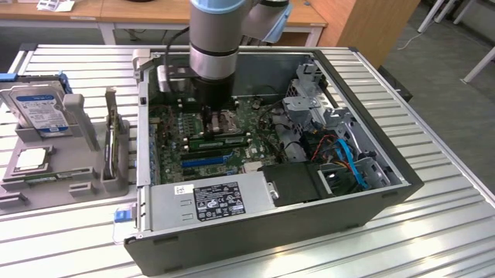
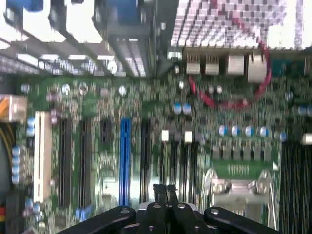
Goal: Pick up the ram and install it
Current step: 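Press down the ram until it locks into place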
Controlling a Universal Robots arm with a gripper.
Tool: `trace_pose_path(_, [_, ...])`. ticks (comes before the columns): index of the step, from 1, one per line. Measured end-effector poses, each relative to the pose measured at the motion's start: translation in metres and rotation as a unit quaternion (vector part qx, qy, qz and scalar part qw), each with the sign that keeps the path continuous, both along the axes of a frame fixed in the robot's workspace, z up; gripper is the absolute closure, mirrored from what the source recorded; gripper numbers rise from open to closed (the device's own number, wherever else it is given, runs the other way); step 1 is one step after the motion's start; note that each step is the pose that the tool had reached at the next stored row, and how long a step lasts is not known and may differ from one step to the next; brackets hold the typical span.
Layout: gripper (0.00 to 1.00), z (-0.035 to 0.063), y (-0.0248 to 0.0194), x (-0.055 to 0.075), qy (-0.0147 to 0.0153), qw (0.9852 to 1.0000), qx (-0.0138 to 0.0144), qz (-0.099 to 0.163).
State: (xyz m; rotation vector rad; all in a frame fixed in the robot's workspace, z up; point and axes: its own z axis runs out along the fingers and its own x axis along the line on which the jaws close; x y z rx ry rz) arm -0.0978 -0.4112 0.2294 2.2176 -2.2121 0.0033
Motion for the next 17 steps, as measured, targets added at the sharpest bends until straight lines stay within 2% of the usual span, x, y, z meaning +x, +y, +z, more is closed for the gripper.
trace_pose_path(5, [0.89,0.0001,0.0,-0.02,-0.0014,1.0,-0.0013,0.0])
trace_pose_path(8, [0.89,-0.0007,0.0,-0.02,-0.0016,1.0,-0.001,0.0])
trace_pose_path(14, [0.89,-0.0094,-0.0003,-0.02,-0.001,1.0,-0.0021,0.0])
trace_pose_path(17, [0.89,-0.0041,0.0005,-0.02,-0.0027,1.0,0.0001,0.0])
